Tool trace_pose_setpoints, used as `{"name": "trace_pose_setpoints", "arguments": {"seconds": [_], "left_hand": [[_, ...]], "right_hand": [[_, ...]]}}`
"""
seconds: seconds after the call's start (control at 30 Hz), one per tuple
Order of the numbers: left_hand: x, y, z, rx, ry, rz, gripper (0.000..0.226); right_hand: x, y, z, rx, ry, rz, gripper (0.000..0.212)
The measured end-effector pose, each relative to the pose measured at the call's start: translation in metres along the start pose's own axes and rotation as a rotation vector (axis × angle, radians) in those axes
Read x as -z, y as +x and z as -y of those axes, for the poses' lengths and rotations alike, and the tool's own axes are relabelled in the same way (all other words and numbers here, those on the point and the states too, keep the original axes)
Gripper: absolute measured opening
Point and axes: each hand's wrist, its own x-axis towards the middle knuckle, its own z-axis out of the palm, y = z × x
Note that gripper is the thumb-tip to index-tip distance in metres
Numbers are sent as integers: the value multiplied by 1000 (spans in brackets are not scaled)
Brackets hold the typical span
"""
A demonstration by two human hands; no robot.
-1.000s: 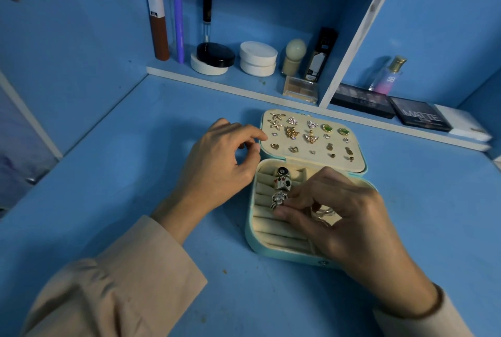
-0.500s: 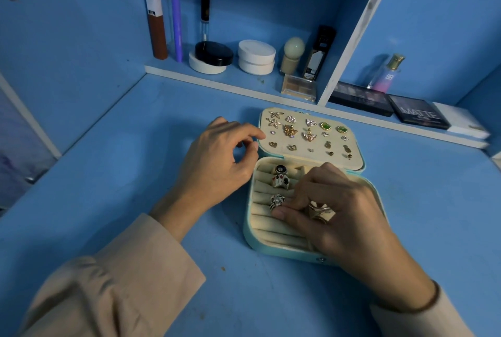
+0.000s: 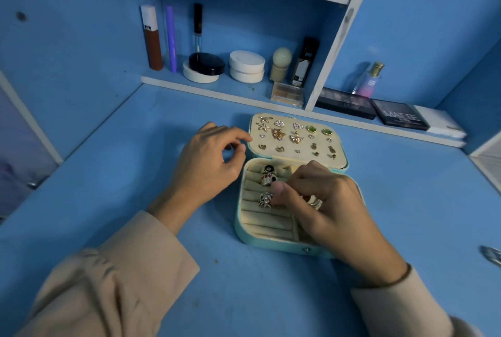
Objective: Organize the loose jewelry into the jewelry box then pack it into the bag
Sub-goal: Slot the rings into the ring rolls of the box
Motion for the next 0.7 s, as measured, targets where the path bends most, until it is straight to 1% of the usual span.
{"name": "trace_pose_setpoints", "arguments": {"seconds": [0.1, 0.17, 0.27, 0.33, 0.43, 0.47, 0.53, 0.63, 0.7], "left_hand": [[0, -1, 0, 3, 2, 0, 34], [1, -1, -1, 10, 7, 5, 30], [3, -2, -2, 30, 11, -8, 24], [3, -1, -2, 31, 19, -23, 23], [2, -1, -2, 20, 47, -21, 17], [3, -1, -1, 12, 59, -16, 16], [6, -1, 1, 8, 74, -6, 23], [3, 1, 5, -5, 29, 14, 32], [2, 1, 8, 13, 5, 8, 26]], "right_hand": [[2, 3, 1, -55, 88, -15, 36], [7, 3, 2, -106, 162, -40, 33], [23, -1, 1, -143, 133, -95, 29], [41, -6, -6, -202, 75, -95, 25], [77, -16, -21, -306, -87, 15, 14], [90, -19, -27, -341, -165, 84, 9], [116, -26, -41, -451, -324, 246, 4], [156, -45, -59, -663, -538, 448, 13], [173, -57, -64, -764, -610, 496, 24]]}}
